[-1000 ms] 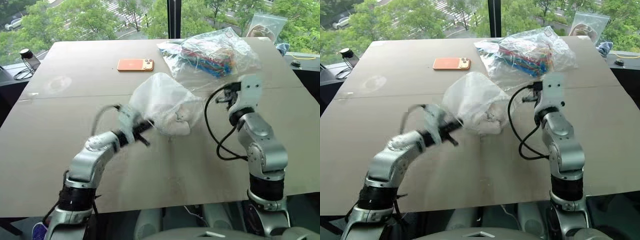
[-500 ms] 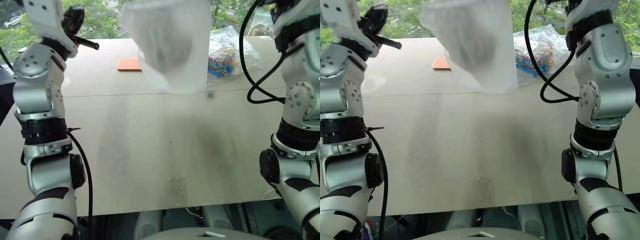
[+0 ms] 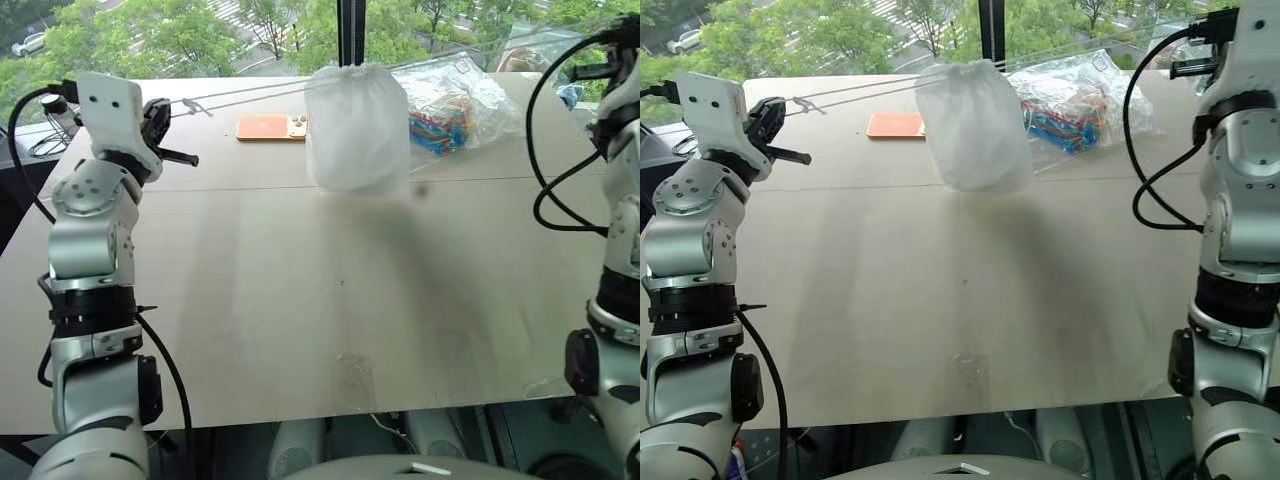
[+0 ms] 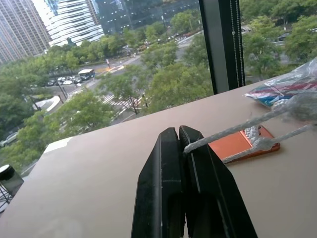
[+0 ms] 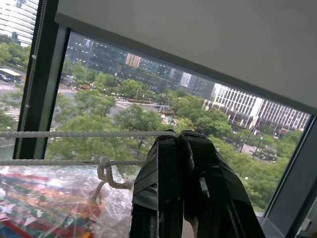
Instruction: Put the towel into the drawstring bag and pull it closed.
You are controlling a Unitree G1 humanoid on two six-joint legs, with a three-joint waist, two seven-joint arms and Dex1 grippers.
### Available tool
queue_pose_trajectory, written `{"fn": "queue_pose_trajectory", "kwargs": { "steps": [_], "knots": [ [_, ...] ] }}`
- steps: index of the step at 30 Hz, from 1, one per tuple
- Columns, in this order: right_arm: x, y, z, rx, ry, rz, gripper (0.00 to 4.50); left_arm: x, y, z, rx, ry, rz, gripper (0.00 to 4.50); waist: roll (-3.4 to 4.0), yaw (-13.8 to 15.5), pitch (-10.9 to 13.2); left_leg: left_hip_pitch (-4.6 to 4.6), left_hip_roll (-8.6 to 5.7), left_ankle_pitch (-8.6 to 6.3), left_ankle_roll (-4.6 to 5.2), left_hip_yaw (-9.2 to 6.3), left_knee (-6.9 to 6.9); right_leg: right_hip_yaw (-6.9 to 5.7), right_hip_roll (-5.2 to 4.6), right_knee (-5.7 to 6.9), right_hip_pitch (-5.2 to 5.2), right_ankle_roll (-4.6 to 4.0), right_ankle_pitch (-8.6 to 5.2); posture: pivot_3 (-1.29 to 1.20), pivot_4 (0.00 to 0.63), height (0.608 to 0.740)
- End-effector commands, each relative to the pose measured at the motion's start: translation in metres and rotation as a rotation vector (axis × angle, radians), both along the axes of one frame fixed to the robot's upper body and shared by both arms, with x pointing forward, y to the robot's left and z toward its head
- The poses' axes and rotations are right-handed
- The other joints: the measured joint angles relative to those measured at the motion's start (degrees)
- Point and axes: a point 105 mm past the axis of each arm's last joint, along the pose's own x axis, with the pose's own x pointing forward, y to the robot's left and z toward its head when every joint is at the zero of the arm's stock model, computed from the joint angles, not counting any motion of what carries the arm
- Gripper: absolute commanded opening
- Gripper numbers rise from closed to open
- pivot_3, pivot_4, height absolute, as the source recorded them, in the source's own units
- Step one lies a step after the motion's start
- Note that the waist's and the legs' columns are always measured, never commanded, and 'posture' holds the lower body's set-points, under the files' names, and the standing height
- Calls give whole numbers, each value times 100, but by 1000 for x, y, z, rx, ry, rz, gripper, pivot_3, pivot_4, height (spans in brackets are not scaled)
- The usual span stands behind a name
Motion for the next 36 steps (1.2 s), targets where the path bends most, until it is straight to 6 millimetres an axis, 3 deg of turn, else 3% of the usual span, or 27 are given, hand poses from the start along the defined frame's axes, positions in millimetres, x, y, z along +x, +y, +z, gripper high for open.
{"fn": "queue_pose_trajectory", "kwargs": {
  "steps": [1, 2, 4, 6, 8, 11, 14, 15, 16, 17, 18, 22, 23, 26, 31, 32, 34, 36],
  "knots": [
    [-29, -68, 9, 32, -51, -208, 0, -18, 38, 1, 27, -17, 122, 34, 0, -5, 0, 0, 0, 0, 0, 1, -1, 1, 0, -2, 0, 0, 0, 0, 150, 740],
    [-24, -59, 2, 7, -17, -138, 0, -19, 25, -1, 49, -27, 55, 34, -1, -9, -1, -1, 1, 0, 0, 1, -3, 2, 0, -5, 0, 0, 0, 0, 150, 740],
    [-14, -20, -33, -2, 127, 150, 0, -25, -11, -18, 34, -16, -119, 34, -1, -24, -3, 3, 2, 0, 0, 8, -8, 8, 0, -15, 4, 0, 0, 0, 150, 740],
    [-26, 37, -99, -106, 364, 475, 0, -38, -46, -56, -39, 71, -293, 34, 0, -18, -3, 11, 3, -1, 1, 10, -14, 10, -2, -22, 14, 0, 0, 0, 150, 740],
    [-52, 72, -150, -165, 523, 666, 0, -54, -68, -89, -118, 175, -413, 34, -1, -12, -5, 11, 10, -1, 2, 5, -17, 4, -1, -29, 21, 0, -1, 0, 150, 740],
    [-74, 87, -196, -224, 685, 743, 0, -80, -86, -113, -189, 240, -559, 34, 4, -30, 5, -4, 19, -4, 6, 15, 3, 6, 4, -10, 4, 2, -2, 0, 150, 740],
    [-88, 81, -221, -183, 756, 748, 990, -108, -76, -142, -204, 354, -587, 856, 2, -19, 1, 33, 19, -4, 7, 18, 29, 10, 8, -1, 39, 0, -8, 0, 150, 740],
    [-94, 76, -229, -189, 785, 742, 1575, -117, -73, -148, -206, 386, -594, 1402, 0, -17, -1, 57, 29, -4, 7, 18, 44, 7, 15, 1, 65, 2, -30, 0, 150, 740],
    [-99, 72, -234, -199, 805, 739, 1698, -123, -71, -150, -208, 401, -600, 1533, -1, -7, -2, 64, 34, -5, 6, 18, 47, 5, 17, 1, 70, 2, -32, 0, 150, 740],
    [-104, 66, -239, -209, 822, 723, 2520, -129, -68, -152, -210, 418, -599, 2288, -1, -5, -2, 69, 40, -5, 6, 17, 51, 2, 20, 1, 74, 1, -33, 0, 150, 740],
    [-112, 58, -241, -197, 830, 706, 2520, -138, -64, -154, -206, 437, -598, 2288, -1, 18, -2, 67, 42, -5, 6, 16, 53, 1, 20, 1, 74, 1, -33, 0, 150, 740],
    [-137, 43, -227, -123, 779, 700, 4327, -170, -47, -161, -217, 527, -575, 3991, -1, 81, -3, 38, 44, -6, 4, 15, 63, -3, 20, -3, 62, 1, -34, 0, 150, 740],
    [-142, 41, -223, -92, 772, 714, 4500, -177, -44, -163, -221, 543, -568, 4458, 1, 81, -4, 33, 44, -6, 4, 17, 63, -2, 20, -5, 58, 1, -33, 0, 150, 740],
    [-151, 34, -218, -74, 763, 731, 4500, -188, -40, -164, -236, 558, -548, 4458, -5, 115, -8, 33, 48, -7, 5, 22, 62, 1, 20, -8, 55, 2, -33, 0, 150, 740],
    [-152, 30, -219, -78, 769, 748, 4500, -187, -39, -162, -246, 542, -525, 4458, -17, 149, -16, 34, 54, -7, 4, 15, 67, -8, 19, -9, 56, 1, -34, 0, 150, 740],
    [-149, 30, -219, -85, 769, 742, 4500, -186, -35, -169, -215, 577, -494, 4458, -17, 147, -15, 34, 54, -7, 4, 15, 67, -9, 19, -9, 56, 1, -34, 0, 150, 740],
    [-141, 31, -218, -85, 752, 726, 4500, -163, -26, -149, -220, 493, -442, 4458, -17, 144, -16, 31, 52, -7, 4, 17, 67, -8, 19, -10, 55, 1, -34, 0, 150, 740],
    [-134, 37, -216, -88, 739, 731, 4500, -165, -36, -154, -151, 576, -527, 4458, -26, 157, -19, 30, 51, -7, 4, 15, 66, -11, 21, -8, 55, 1, -34, 0, 150, 740]
  ]
}}
